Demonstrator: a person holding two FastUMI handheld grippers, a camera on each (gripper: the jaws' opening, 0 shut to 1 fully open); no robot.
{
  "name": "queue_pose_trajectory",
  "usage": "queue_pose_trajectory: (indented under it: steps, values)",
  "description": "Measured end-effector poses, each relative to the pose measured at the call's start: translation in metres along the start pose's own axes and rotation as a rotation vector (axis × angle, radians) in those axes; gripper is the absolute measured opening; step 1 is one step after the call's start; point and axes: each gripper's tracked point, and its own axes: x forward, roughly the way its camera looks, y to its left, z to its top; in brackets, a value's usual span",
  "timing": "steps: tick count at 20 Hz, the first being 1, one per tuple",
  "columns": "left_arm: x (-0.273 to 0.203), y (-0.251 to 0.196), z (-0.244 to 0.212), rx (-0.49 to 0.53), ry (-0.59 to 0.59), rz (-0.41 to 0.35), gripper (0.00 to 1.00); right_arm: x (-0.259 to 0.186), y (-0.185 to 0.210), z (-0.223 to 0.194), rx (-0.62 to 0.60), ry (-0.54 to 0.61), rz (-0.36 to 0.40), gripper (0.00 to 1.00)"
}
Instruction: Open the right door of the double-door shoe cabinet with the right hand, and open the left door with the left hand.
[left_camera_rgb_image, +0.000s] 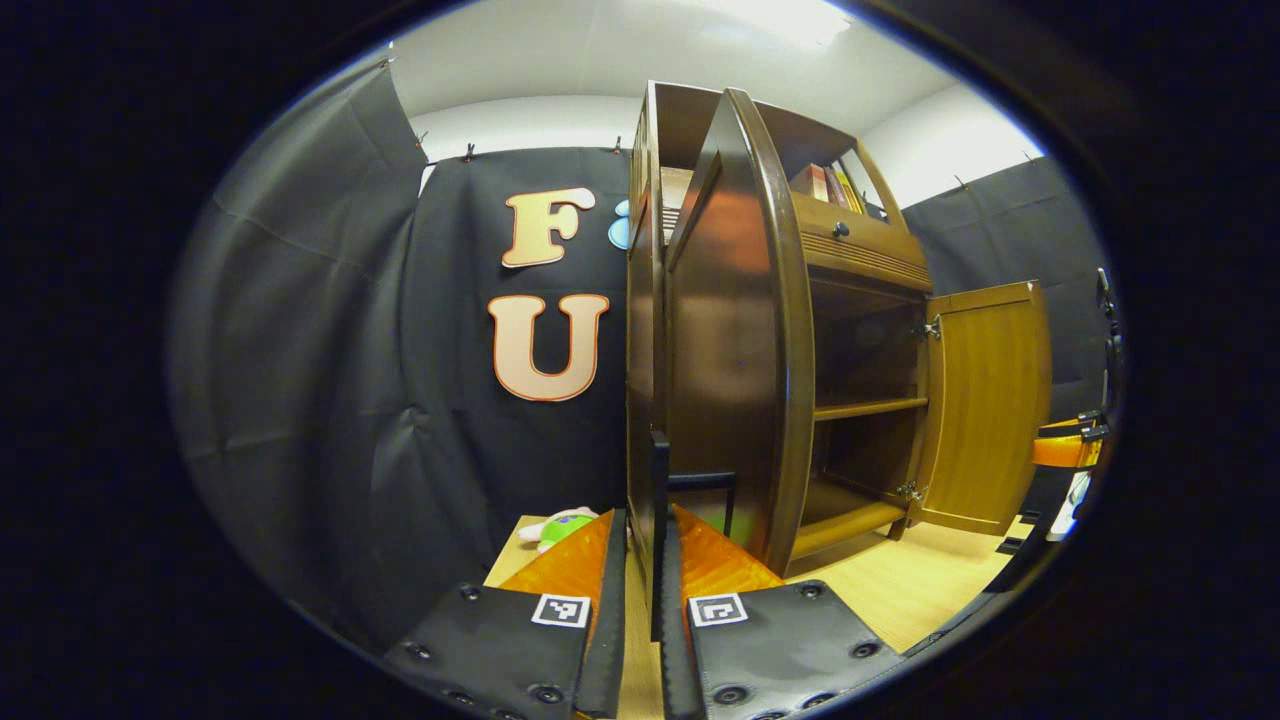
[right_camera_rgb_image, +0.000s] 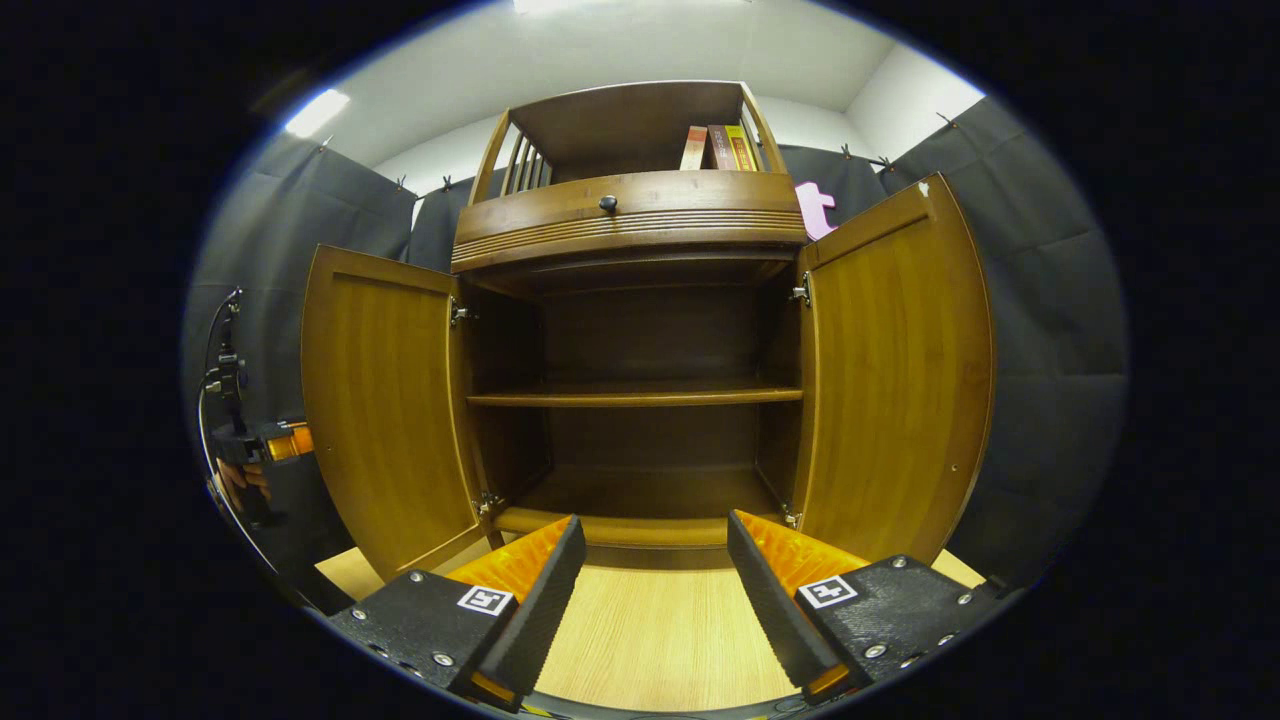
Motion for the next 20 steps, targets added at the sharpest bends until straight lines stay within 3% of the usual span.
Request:
queue_pose_trajectory:
  steps: [4,7,8,9,11,12,13,14,17,20]
  values:
    - [-0.028,0.005,-0.01,0.001,0.03,0.01,0.23,0.004,-0.004,-0.006,-0.004,0.013,0.003,0.88]
    - [-0.06,-0.003,-0.015,-0.011,0.046,0.064,0.23,0.01,-0.009,-0.008,0.003,0.021,0.001,0.88]
    - [-0.067,-0.011,-0.013,-0.001,0.042,0.073,0.24,0.013,-0.01,-0.007,0.007,0.02,0.004,0.77]
    - [-0.074,-0.021,-0.011,-0.002,0.034,0.072,0.22,0.016,-0.01,-0.008,0.011,0.02,0.011,0.88]
    - [-0.081,-0.048,-0.001,-0.03,0.004,0.051,0.23,0.022,-0.009,-0.009,0.012,0.023,0.026,0.88]
    - [-0.082,-0.06,0.005,-0.049,-0.012,0.045,0.22,0.024,-0.009,-0.01,0.013,0.024,0.032,0.88]
    - [-0.08,-0.072,0.012,-0.057,-0.026,0.033,0.23,0.026,-0.008,-0.009,0.016,0.021,0.038,0.77]
    - [-0.077,-0.085,0.02,-0.064,-0.047,0.021,0.23,0.027,-0.008,-0.007,0.022,0.016,0.043,0.88]
    - [-0.063,-0.122,0.036,-0.063,-0.087,0.007,0.23,0.025,-0.013,0.0,0.045,-0.002,0.04,0.88]
    - [-0.042,-0.153,0.037,0.018,-0.093,0.055,0.25,0.018,-0.023,0.004,0.053,-0.006,0.027,0.88]
